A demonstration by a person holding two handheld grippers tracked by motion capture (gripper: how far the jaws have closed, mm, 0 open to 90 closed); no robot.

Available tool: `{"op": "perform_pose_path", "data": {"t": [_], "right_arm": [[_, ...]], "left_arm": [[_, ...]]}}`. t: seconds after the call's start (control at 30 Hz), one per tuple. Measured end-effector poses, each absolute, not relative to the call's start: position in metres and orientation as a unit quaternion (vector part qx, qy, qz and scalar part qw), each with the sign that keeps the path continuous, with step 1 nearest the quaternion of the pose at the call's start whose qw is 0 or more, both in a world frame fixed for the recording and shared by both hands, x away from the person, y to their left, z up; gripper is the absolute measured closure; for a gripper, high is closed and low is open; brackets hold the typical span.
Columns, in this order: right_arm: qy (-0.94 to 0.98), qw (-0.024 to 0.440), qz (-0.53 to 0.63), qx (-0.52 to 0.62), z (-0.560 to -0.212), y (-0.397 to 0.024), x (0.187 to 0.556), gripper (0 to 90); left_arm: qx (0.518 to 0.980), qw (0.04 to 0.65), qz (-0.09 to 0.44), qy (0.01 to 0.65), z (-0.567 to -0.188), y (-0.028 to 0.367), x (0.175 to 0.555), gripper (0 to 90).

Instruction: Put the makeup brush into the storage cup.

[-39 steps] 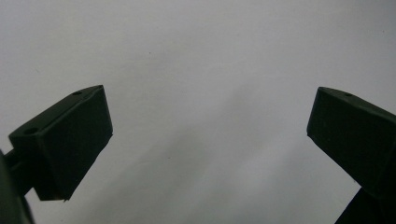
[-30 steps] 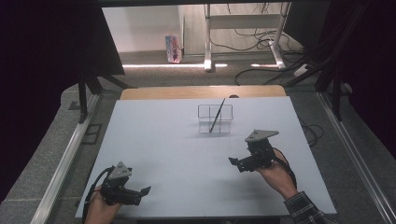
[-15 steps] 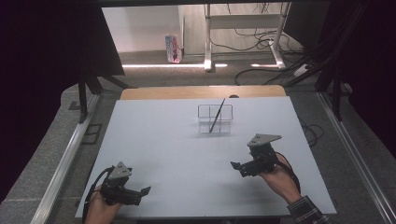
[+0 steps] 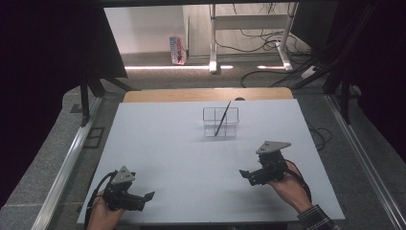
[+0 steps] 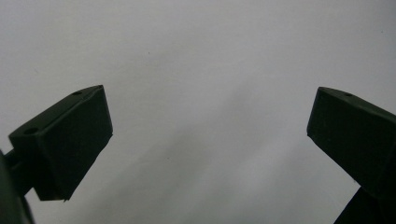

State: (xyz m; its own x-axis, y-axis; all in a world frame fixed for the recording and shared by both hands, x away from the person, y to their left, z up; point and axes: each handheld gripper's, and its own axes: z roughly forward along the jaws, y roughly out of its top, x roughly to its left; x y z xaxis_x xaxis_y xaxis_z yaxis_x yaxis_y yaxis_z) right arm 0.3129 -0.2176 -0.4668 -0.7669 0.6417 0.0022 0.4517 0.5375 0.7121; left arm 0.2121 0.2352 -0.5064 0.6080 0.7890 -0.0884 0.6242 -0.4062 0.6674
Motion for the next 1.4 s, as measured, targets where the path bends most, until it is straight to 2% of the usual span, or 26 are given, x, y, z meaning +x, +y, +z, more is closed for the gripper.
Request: {"op": "perform_pose_path", "data": {"t": [1.4], "right_arm": [[0.859,0.15,0.349,0.342,-0.465,-0.254,0.285,0.0]], "left_arm": [[0.829,0.34,0.12,0.427,-0.507,0.235,0.212,0.8]]}}
